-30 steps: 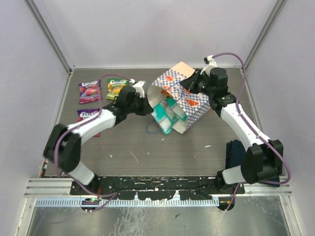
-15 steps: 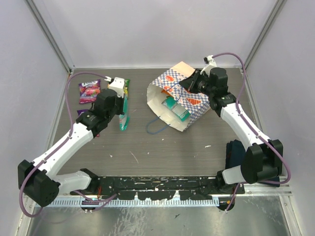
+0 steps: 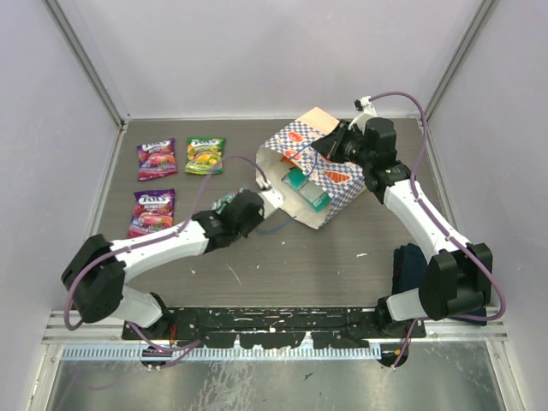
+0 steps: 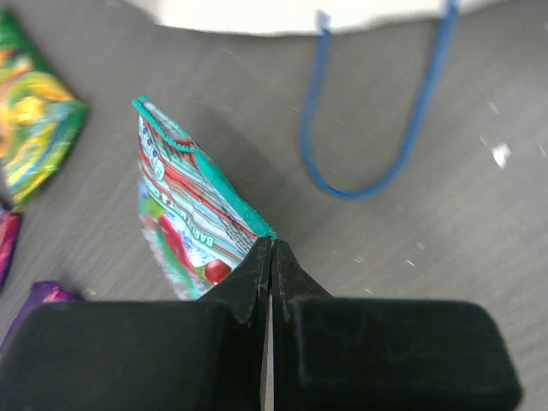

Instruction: Take the snacks out of the paper bag

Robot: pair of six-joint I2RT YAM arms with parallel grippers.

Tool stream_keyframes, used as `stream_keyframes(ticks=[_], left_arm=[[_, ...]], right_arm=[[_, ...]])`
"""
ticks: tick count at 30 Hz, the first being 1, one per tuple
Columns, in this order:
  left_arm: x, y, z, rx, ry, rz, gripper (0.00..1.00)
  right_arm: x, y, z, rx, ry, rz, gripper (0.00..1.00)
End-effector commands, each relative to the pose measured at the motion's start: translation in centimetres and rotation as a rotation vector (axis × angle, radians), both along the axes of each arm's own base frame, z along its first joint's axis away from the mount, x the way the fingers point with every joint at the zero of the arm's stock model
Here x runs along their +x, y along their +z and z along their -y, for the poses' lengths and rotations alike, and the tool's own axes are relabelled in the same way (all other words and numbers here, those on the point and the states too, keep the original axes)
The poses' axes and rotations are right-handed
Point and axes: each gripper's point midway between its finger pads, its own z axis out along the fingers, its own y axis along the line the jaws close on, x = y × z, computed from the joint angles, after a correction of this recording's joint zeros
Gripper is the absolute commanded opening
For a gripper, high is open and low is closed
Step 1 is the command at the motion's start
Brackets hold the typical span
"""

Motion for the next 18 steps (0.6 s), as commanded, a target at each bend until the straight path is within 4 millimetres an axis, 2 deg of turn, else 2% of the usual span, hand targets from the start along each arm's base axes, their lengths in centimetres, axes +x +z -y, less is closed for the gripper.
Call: stream_keyframes(ticks=[1, 4, 5, 8, 10, 11, 12, 13, 16, 18], left_arm=[[-2.3, -1.5, 2.3, 0.071, -0.116, -0.015, 0.00], [-5.1, -1.6, 4.1, 0.026, -0.196, -0.083, 0.00], [-6.3, -1.6, 4.7, 0.002, -0.229, -0.123, 0.05], [-9.5, -1.7, 5.8, -0.090, -0.296, -0.253, 0.49], [-10.5, -1.5, 5.6, -0.136, -0.298, -0.274, 0.64], [-10.5, -0.6, 5.2, -0.173, -0.283, -0.242, 0.74], [-10.0, 0.0, 4.6, -0.202, -0.236, -0.199, 0.94], [-8.9, 0.9, 3.6, -0.230, -0.153, -0.139, 0.99], [-6.4, 3.1, 0.8, -0.374, 0.077, -0.095, 0.98], [-5.2, 3.6, -0.9, -0.505, 0.243, -0.146, 0.98]], right_arm=[[-0.2, 3.4, 0.3, 0.015, -0.007, 0.106, 0.01], [-0.1, 3.3, 0.3, 0.014, -0.007, 0.104, 0.01], [-0.1, 3.3, 0.3, 0.014, -0.007, 0.104, 0.01], [0.0, 3.2, 0.4, 0.011, -0.010, 0.103, 0.01], [0.0, 3.1, 0.4, 0.011, -0.010, 0.102, 0.01], [0.1, 3.0, 0.3, 0.012, -0.009, 0.101, 0.01], [0.1, 3.0, 0.3, 0.014, -0.007, 0.101, 0.01], [0.2, 2.8, 0.2, 0.016, -0.006, 0.096, 0.01], [0.3, 2.8, 0.1, 0.020, -0.002, 0.090, 0.01], [0.3, 2.7, 0.0, 0.022, -0.001, 0.085, 0.01]])
